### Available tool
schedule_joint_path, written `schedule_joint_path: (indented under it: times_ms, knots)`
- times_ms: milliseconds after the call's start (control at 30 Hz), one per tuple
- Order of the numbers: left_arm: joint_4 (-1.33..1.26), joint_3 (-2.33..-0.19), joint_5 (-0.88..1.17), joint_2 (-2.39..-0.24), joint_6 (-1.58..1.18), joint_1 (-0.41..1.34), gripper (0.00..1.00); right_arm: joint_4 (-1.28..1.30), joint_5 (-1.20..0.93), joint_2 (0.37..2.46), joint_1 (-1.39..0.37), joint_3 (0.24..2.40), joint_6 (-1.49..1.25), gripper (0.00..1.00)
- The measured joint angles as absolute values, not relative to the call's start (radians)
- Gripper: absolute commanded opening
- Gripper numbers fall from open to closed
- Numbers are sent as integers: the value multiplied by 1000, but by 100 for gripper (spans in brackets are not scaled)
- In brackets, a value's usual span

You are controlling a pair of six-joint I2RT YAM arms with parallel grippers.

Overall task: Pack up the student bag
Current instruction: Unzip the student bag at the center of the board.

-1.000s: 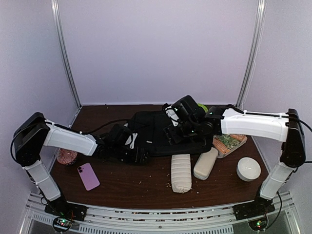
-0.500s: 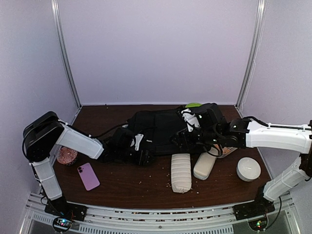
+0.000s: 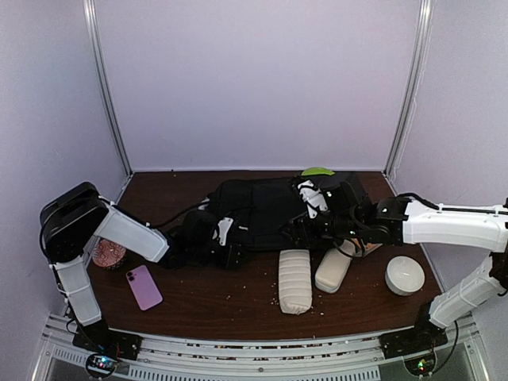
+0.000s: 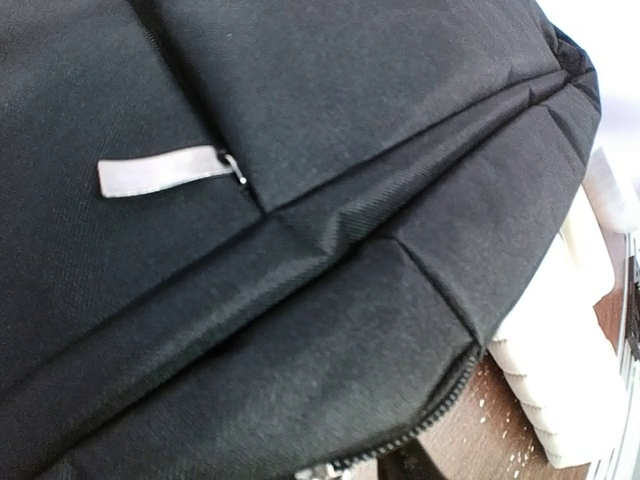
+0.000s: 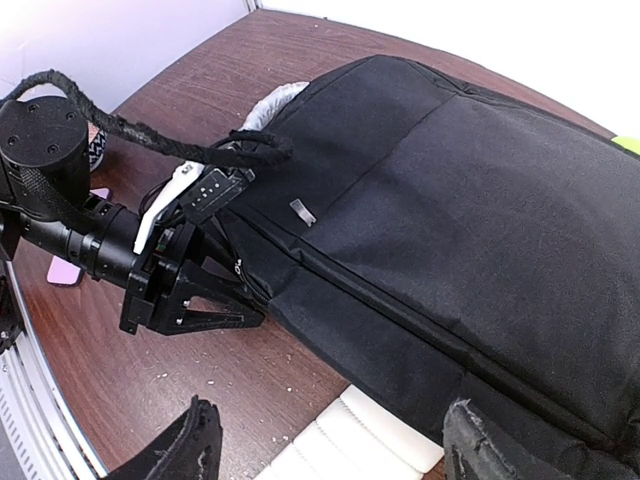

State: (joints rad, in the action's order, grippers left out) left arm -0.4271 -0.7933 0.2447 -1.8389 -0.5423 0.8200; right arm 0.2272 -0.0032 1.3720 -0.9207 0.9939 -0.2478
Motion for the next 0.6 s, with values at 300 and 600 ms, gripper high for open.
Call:
schedule_joint_path:
  times_ms: [300, 600]
  knots:
    - [-434, -768, 244, -1802, -536, 820, 20, 199, -4, 1372, -921, 974, -254, 76]
    - [-433, -764, 240, -1794, -521, 820, 8, 185, -5, 1373, -921, 970, -262, 76]
